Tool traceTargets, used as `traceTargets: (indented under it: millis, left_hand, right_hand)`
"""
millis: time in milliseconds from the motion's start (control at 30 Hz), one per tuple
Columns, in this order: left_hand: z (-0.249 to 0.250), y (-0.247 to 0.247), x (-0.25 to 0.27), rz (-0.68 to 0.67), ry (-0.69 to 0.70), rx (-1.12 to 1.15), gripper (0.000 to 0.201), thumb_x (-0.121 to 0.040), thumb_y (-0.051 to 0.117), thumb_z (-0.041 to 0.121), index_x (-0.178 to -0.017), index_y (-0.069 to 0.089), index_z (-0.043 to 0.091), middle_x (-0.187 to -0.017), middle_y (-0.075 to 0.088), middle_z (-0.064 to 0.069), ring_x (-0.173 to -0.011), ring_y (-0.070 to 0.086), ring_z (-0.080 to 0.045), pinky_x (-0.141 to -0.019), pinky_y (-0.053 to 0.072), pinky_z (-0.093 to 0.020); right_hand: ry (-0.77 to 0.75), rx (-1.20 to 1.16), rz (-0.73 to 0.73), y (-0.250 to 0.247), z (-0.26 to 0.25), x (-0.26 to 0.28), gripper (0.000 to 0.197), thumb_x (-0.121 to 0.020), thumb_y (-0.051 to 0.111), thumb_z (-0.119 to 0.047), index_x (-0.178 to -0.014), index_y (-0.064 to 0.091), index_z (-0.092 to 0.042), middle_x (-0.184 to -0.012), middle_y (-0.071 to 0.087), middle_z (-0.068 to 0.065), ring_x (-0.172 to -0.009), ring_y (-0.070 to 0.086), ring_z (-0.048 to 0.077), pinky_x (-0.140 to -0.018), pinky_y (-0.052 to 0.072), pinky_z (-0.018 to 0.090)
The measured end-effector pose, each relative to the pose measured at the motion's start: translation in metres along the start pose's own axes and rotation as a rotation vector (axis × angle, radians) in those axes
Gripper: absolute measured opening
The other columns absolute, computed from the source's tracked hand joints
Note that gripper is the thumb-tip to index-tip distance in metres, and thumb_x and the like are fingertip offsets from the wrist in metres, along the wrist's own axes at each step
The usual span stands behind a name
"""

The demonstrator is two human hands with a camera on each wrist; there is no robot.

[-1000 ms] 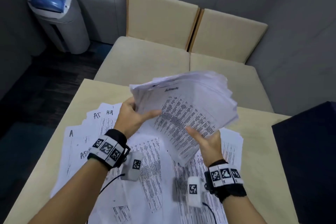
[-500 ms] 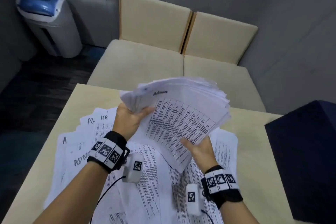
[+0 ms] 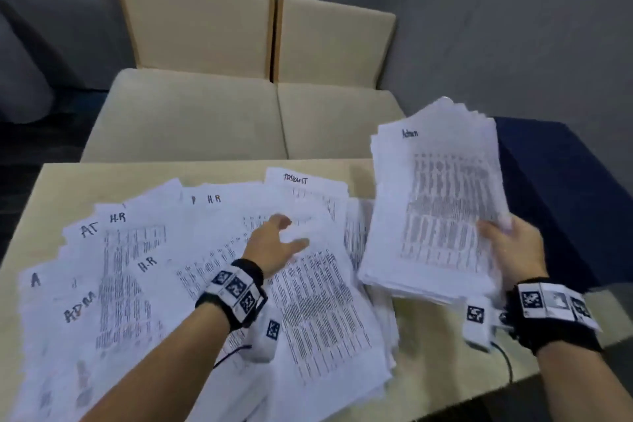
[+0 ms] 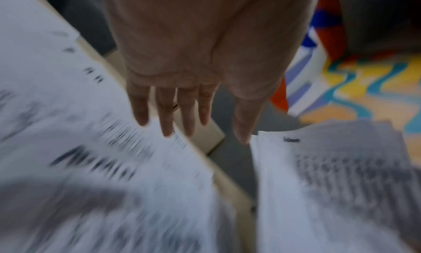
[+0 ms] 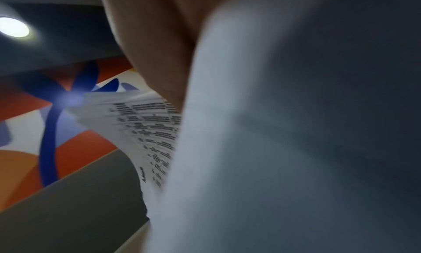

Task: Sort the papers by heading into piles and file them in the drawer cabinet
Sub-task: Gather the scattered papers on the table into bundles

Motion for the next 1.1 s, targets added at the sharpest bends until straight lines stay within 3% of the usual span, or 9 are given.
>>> traceTargets:
  millis: [167, 333, 433, 533, 633, 733, 900, 1000, 1100]
  left_hand:
    - [-0.051, 0.064, -0.002, 0.053, -0.168, -0.512, 0.097, -0.074, 0.069, 0.068, -0.150, 0.030, 0.023, -0.160, 0.023, -0.006, -0.146, 0.024, -0.026, -0.115, 0.028, -0.049]
    - [-0.059, 0.079, 0.001, 0.134, -0.170, -0.700, 0.095, -0.071, 0.079, 0.054, -0.149, 0.029, 0.034, -0.163, 0.007, -0.001, -0.151, 0.006, -0.023, -0.118, 0.013, -0.058]
    - [-0.057, 0.078, 0.001, 0.099, -0.205, -0.703, 0.096, -0.071, 0.080, 0.050, -0.149, 0.027, 0.037, -0.164, 0.003, 0.004, -0.151, 0.001, -0.022, -0.115, 0.006, -0.065]
    - [-0.055, 0.077, 0.006, 0.191, -0.232, -0.710, 0.099, -0.072, 0.080, 0.048, -0.152, 0.022, 0.032, -0.164, 0.003, 0.004, -0.151, 0.001, -0.023, -0.112, 0.008, -0.068]
    - [-0.058, 0.070, 0.016, 0.416, -0.331, -0.648, 0.102, -0.072, 0.079, 0.051, -0.150, 0.026, 0.014, -0.160, 0.020, -0.010, -0.147, 0.020, -0.029, -0.115, 0.021, -0.061]
    - [-0.061, 0.060, 0.029, 0.613, -0.515, -0.553, 0.101, -0.068, 0.081, 0.055, -0.141, 0.035, 0.002, -0.145, 0.036, -0.021, -0.134, 0.035, -0.037, -0.106, 0.036, -0.059]
    - [-0.071, 0.048, 0.040, 0.708, -0.743, -0.393, 0.106, -0.065, 0.080, 0.061, -0.133, 0.035, -0.007, -0.137, 0.038, -0.025, -0.129, 0.036, -0.037, -0.098, 0.042, -0.056]
    - [-0.078, 0.042, 0.039, 0.643, -0.693, -0.312, 0.104, -0.066, 0.082, 0.058, -0.131, 0.037, -0.010, -0.135, 0.040, -0.028, -0.127, 0.039, -0.039, -0.100, 0.042, -0.048]
    - [-0.078, 0.042, 0.039, 0.574, -0.652, -0.230, 0.102, -0.066, 0.085, 0.050, -0.133, 0.034, -0.009, -0.137, 0.035, -0.027, -0.124, 0.042, -0.040, -0.099, 0.045, -0.046]
  right_hand:
    - [0.049, 0.317, -0.044, -0.021, 0.043, -0.061, 0.008, -0.088, 0.066, -0.017, -0.096, 0.070, -0.016, -0.088, 0.069, 0.012, -0.087, 0.066, 0.036, -0.082, 0.055, 0.046]
    - [-0.008, 0.556, -0.239, 0.034, 0.076, -0.101, 0.015, -0.092, 0.056, -0.014, -0.101, 0.068, -0.010, -0.086, 0.067, 0.016, -0.075, 0.062, 0.034, -0.065, 0.049, 0.033]
    - [-0.095, 0.771, -0.314, 0.062, 0.083, -0.108, 0.020, -0.094, 0.048, -0.007, -0.106, 0.062, -0.003, -0.099, 0.066, 0.020, -0.086, 0.064, 0.037, -0.066, 0.046, 0.033]
    - [-0.144, 0.894, -0.317, 0.075, 0.079, -0.101, 0.030, -0.091, 0.052, -0.004, -0.121, 0.052, 0.003, -0.115, 0.062, 0.022, -0.103, 0.062, 0.038, -0.074, 0.050, 0.037]
    - [-0.417, 0.889, -0.196, 0.086, 0.066, -0.085, 0.059, -0.081, 0.064, -0.002, -0.136, 0.042, 0.002, -0.130, 0.050, 0.022, -0.112, 0.053, 0.038, -0.085, 0.049, 0.046]
    - [-0.582, 0.708, -0.284, 0.105, 0.054, -0.045, 0.048, -0.090, 0.064, -0.020, -0.133, 0.050, -0.006, -0.130, 0.050, 0.012, -0.112, 0.053, 0.030, -0.090, 0.047, 0.043]
    - [0.000, 0.427, -0.742, 0.156, 0.069, 0.000, 0.050, -0.095, 0.054, -0.051, -0.122, 0.053, -0.010, -0.121, 0.059, 0.011, -0.110, 0.057, 0.026, -0.097, 0.044, 0.034]
    - [0.185, 0.258, -0.749, 0.170, 0.066, 0.010, 0.072, -0.095, 0.059, -0.044, -0.148, 0.034, -0.002, -0.150, 0.043, 0.016, -0.136, 0.044, 0.030, -0.106, 0.037, 0.032]
    - [0.301, 0.206, -0.681, 0.180, 0.066, 0.010, 0.064, -0.095, 0.061, -0.028, -0.146, 0.038, 0.002, -0.146, 0.047, 0.018, -0.132, 0.047, 0.033, -0.101, 0.041, 0.033]
Point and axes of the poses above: each hand's wrist, its own x-axis away from the middle knuckle, its own y-axis out of the palm, z = x × y, the point moved 3 cm from there along -x, towards the middle knuckle
